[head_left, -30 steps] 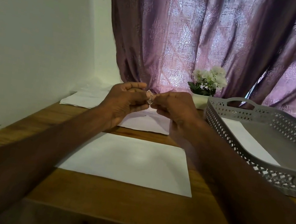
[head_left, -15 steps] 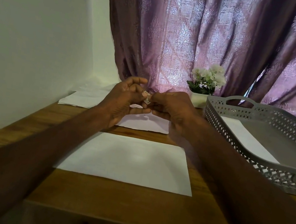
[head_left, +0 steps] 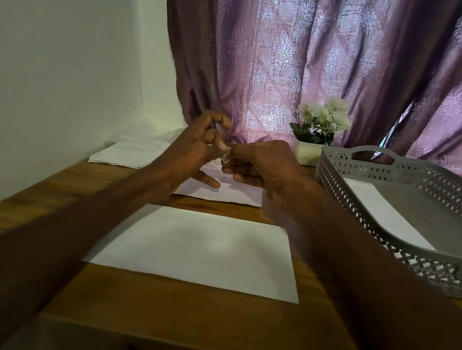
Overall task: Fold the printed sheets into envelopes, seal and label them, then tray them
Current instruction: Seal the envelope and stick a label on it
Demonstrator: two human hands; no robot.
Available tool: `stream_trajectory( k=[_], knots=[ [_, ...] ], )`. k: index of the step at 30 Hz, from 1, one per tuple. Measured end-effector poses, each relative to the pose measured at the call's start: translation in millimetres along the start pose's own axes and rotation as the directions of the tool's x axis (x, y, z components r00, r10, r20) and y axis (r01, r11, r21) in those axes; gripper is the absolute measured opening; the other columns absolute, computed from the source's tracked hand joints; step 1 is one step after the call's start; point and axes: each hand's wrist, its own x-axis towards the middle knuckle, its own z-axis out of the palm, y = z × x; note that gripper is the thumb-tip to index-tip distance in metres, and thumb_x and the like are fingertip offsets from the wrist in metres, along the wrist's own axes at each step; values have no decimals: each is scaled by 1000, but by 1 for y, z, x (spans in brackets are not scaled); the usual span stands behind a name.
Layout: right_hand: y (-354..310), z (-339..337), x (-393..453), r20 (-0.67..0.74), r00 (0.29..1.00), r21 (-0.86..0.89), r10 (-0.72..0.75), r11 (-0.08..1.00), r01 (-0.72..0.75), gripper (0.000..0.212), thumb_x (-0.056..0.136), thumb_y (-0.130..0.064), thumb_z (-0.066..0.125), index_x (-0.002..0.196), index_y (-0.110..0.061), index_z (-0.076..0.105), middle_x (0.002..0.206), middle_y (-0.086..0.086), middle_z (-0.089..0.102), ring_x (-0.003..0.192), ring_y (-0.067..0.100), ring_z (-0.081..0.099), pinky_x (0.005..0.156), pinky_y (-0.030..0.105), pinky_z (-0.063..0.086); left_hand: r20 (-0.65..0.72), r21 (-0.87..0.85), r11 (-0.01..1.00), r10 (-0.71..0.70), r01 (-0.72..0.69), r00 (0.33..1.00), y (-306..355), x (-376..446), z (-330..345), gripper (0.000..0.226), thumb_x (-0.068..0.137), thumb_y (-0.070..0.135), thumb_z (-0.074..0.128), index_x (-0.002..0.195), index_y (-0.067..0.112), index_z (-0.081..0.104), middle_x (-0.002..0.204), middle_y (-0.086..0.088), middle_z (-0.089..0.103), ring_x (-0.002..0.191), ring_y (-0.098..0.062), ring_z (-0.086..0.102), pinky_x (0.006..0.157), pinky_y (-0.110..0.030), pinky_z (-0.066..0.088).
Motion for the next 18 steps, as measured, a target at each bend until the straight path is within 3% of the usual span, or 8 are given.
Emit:
stream_trajectory(
  k=[3,5,9,13,15,18],
  knots=[
    [1,0,2,5,1000,-3,-2,1000,2,18,83,-16,82,91,-1,77,83,14,79,82,26,78,77,34,63,-17,47,999,19,-19,1000,1,-2,2,48,99,0,62,143,15,49,138,-7,57,112,-30,59,50,-30,61],
    [3,-1,4,5,1000,1,0,1000,0,19,82,-16,82,91,0,76,83,14,78,82,26,78,78,35,62,-60,98,994,56,-50,997,0,-2,0,42,100,3,62,137,19,52,141,-8,55,114,-31,58,54,-27,61],
    [-2,-15,11,20,1000,10,10,1000,-11,19,83,-14,78,95,1,76,87,14,79,86,24,78,82,35,61,-145,155,983,124,-102,982,-4,1,-19,29,103,15,61,129,27,60,134,0,63,108,-24,63,63,-30,65],
    [-3,-21,11,53,998,-5,20,1000,-20,15,84,-13,76,92,0,75,88,14,79,88,24,78,82,33,61,-122,86,996,34,-23,992,-6,0,-16,26,102,30,62,119,11,69,102,-7,69,92,-23,65,81,-46,65],
    [-1,-19,12,70,997,-17,19,1000,-18,14,83,-13,77,90,-1,75,89,16,79,89,25,78,78,33,61,-64,90,996,29,-23,998,-8,-1,-10,29,99,36,66,110,11,73,92,-5,73,84,-18,68,86,-44,64],
    [1,-17,14,89,996,-45,18,999,-14,16,82,-15,78,90,-2,75,89,16,79,89,26,78,79,34,61,-23,124,992,43,-40,999,-12,1,-7,18,97,30,70,107,16,76,103,-4,78,98,-17,72,87,-33,60]
  ],
)
